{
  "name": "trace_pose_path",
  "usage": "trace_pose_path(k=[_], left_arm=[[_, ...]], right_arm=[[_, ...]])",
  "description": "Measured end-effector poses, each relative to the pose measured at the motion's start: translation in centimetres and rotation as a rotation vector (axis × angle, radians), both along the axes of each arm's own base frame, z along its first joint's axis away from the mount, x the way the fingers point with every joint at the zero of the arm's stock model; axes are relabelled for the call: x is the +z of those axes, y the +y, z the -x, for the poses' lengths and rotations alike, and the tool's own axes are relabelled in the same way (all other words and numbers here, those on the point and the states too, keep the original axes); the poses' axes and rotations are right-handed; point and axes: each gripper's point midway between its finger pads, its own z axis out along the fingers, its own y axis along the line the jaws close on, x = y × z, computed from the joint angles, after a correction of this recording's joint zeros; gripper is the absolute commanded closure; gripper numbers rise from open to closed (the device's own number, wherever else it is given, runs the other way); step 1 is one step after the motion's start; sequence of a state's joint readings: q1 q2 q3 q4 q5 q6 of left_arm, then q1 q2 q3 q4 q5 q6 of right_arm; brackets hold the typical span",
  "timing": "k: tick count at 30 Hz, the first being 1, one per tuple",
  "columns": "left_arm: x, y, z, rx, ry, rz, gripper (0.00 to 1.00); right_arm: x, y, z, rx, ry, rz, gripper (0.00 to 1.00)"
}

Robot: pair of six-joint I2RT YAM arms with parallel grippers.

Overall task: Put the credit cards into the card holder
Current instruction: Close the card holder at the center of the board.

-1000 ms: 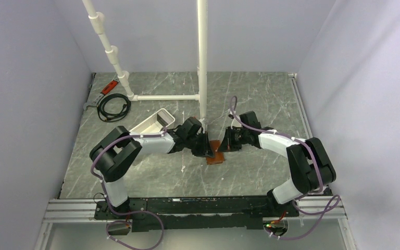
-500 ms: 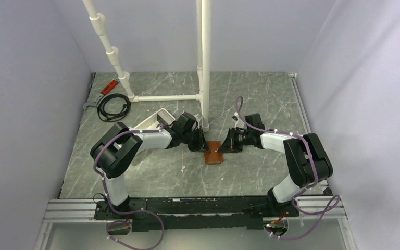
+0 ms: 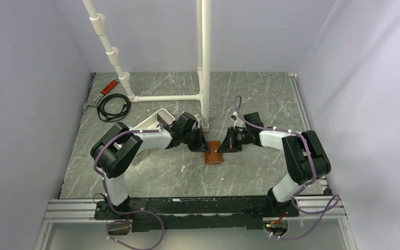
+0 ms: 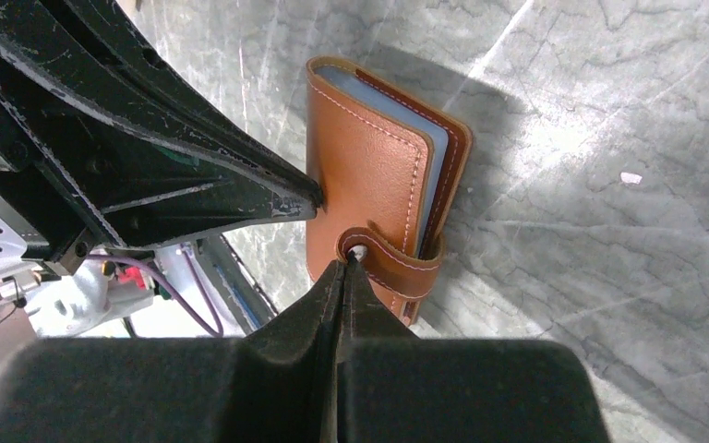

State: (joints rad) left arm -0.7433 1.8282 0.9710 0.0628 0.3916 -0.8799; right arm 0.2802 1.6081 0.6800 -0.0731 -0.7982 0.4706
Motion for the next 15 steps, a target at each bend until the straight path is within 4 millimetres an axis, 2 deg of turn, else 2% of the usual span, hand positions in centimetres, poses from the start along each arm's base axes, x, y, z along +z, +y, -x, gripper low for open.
trace_pose_path(k=[15], left_arm=[[0.02,-0.03,0.0,-0.001,-0.002,0.004,0.99]], right_arm=[[-0.14,0.48,-0.08,0.038,0.02,0.032,1.0]])
